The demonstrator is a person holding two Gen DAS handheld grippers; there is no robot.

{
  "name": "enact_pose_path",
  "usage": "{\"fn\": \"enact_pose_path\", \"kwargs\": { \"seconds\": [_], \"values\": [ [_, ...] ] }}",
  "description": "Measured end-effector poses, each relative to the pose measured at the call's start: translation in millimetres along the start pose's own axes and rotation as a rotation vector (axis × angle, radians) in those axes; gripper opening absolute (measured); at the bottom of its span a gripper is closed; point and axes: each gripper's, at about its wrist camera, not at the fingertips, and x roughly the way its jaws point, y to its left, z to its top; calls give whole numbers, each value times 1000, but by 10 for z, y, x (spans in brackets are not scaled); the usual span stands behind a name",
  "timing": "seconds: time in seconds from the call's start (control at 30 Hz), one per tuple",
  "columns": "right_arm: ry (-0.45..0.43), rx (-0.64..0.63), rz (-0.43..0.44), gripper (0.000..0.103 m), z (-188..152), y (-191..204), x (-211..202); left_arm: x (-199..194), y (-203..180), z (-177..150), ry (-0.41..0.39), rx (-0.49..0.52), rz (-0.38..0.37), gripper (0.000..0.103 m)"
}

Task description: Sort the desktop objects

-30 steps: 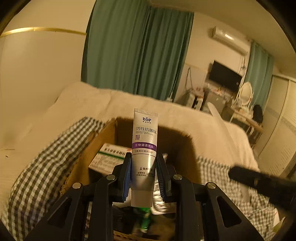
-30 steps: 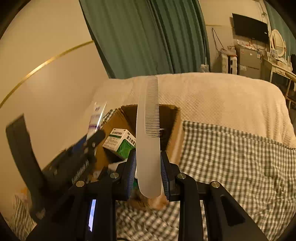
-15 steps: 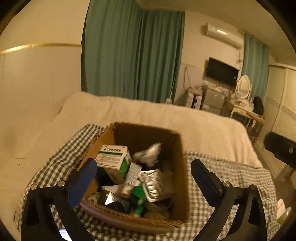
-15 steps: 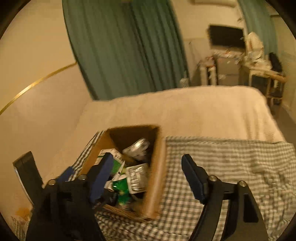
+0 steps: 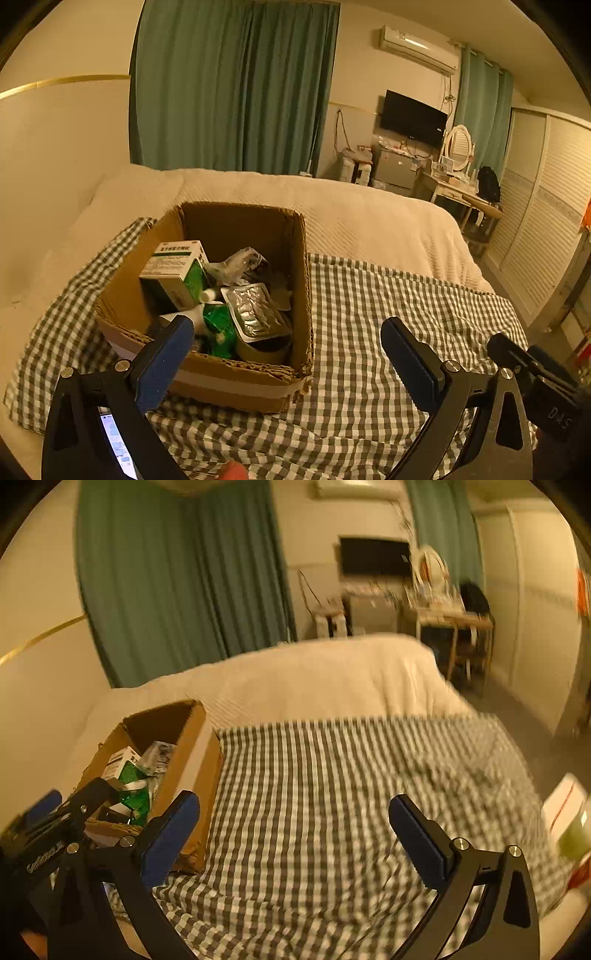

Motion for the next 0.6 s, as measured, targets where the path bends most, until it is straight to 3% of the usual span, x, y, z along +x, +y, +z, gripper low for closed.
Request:
{"fn": "enact_pose_path", "kwargs": {
  "seconds": [0.1, 0.37, 0.6],
  "values": [
    [24, 43, 14, 103, -45, -69, 75, 28, -12, -2, -4, 1, 11, 103],
    [23, -44, -6, 102, -85, 92, 76, 44, 19, -19, -20, 1, 71, 103],
    [41, -61, -6, 102, -163, 151, 61, -98, -14, -9, -87, 16, 22, 103]
  ]
}}
